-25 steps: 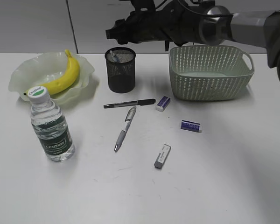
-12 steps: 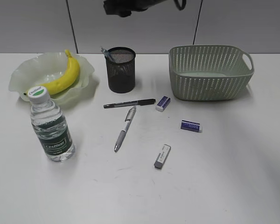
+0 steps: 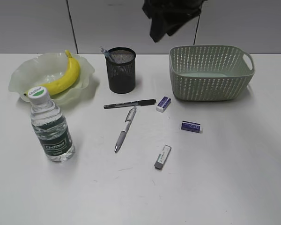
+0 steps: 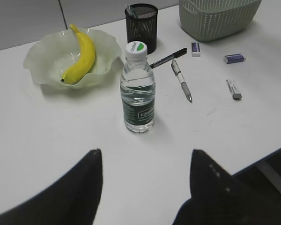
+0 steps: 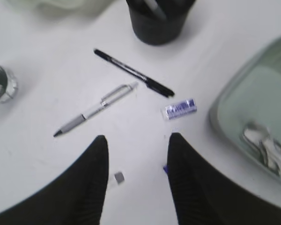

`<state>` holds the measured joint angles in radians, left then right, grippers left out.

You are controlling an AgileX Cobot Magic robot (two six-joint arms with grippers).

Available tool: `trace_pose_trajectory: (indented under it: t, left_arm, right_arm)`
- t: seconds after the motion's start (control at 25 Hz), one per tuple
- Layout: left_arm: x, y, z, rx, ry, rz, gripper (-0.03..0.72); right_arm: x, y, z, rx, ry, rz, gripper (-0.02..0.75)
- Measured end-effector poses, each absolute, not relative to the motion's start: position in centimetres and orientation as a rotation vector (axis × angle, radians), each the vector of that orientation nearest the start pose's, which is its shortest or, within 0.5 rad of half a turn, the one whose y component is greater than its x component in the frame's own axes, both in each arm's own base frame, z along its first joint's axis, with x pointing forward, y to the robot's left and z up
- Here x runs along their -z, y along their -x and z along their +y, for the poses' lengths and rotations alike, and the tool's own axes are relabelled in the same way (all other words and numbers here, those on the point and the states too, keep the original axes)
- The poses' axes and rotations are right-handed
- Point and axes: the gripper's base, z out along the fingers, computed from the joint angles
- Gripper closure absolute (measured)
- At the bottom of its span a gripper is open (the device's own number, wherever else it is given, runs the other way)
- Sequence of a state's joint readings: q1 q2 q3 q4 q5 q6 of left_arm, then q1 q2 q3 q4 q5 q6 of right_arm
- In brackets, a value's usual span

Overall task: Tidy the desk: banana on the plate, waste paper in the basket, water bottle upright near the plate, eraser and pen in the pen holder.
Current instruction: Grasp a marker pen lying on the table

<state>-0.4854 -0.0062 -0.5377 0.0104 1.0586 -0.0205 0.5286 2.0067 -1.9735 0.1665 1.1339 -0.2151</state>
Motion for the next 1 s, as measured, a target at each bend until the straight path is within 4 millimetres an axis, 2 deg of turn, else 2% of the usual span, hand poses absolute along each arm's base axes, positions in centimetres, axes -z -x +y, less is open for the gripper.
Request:
trace_pose_trajectory:
  t: [0.16, 0.36, 0.52, 0.68, 1.0]
  left_arm:
    - [-28.8, 0.9, 0.6, 0.312, -0.462, 1.957, 0.249]
    - [-28.8, 0.9, 0.6, 0.312, -0.462, 1.957, 0.252]
    - [-28.8, 0.9, 0.6, 0.312, -0.462, 1.957, 0.252]
    - [-28.8, 0.9, 0.6, 0.312, -0.462, 1.957, 0.252]
    - [-28.8, 0.9, 0.6, 0.312, -0.462, 1.957, 0.276]
  right_arm:
    - [-33.2, -36.8, 21.8, -0.195, 0.761, 2.598, 0.399]
    - [-35.4, -33.1, 19.1, -0.134, 0.723, 2.596, 0.402]
    - [-36.6, -28.6, 16.2, -0.085, 0.731, 2.593, 0.402]
    - [-36.6, -23.3, 13.1, -0.079, 0.735, 2.6, 0.402]
    - [-34.7, -13.2, 7.2, -0.102, 0.718, 2.552, 0.405]
